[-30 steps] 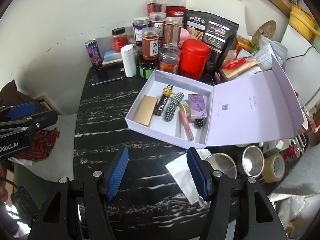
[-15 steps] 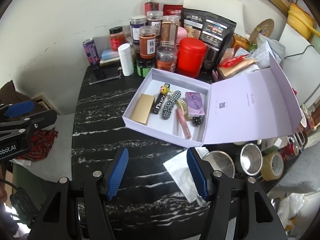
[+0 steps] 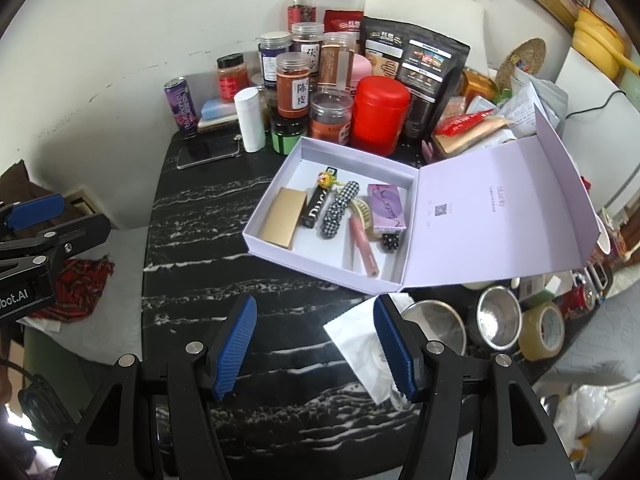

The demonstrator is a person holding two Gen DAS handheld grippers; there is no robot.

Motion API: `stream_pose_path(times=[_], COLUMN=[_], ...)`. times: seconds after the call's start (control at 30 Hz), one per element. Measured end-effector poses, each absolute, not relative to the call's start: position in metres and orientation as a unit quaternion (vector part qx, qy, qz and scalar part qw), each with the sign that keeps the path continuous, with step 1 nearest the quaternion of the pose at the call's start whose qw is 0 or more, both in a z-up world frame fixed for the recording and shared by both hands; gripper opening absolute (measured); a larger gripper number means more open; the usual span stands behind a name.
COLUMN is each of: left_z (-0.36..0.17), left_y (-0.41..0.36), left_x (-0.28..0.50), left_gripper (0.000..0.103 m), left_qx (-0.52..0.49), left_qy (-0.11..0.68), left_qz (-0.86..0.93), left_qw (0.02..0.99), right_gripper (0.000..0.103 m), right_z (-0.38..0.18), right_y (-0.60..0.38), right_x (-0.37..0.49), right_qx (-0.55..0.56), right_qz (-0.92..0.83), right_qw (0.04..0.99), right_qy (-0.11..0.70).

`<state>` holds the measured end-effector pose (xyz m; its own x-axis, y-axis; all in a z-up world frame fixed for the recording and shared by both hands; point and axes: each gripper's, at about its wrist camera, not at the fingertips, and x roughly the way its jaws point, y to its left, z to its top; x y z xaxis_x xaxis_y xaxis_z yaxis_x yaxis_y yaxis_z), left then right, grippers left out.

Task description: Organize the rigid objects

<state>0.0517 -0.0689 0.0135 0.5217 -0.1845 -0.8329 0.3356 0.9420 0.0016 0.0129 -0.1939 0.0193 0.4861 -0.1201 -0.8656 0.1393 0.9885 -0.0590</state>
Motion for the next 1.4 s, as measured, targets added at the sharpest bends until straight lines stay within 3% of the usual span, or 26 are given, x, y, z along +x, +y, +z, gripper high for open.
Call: stream_pose_path(times=[1.4], left_z=[0.0033], left_y=[-0.0729], left_x=[0.0559], left_gripper=[0.074], left_qx=[0.099], left_qy=[0.471], left_qz=[-0.135], left_qw=[0.866], right_gripper=[0.061], right_z=[0.0131], right_y=[-0.1953], right_x=[0.0149], right_qx=[-0.001], right_qz=[-0.072], right_qw=[0.857], right_qy=[0.510])
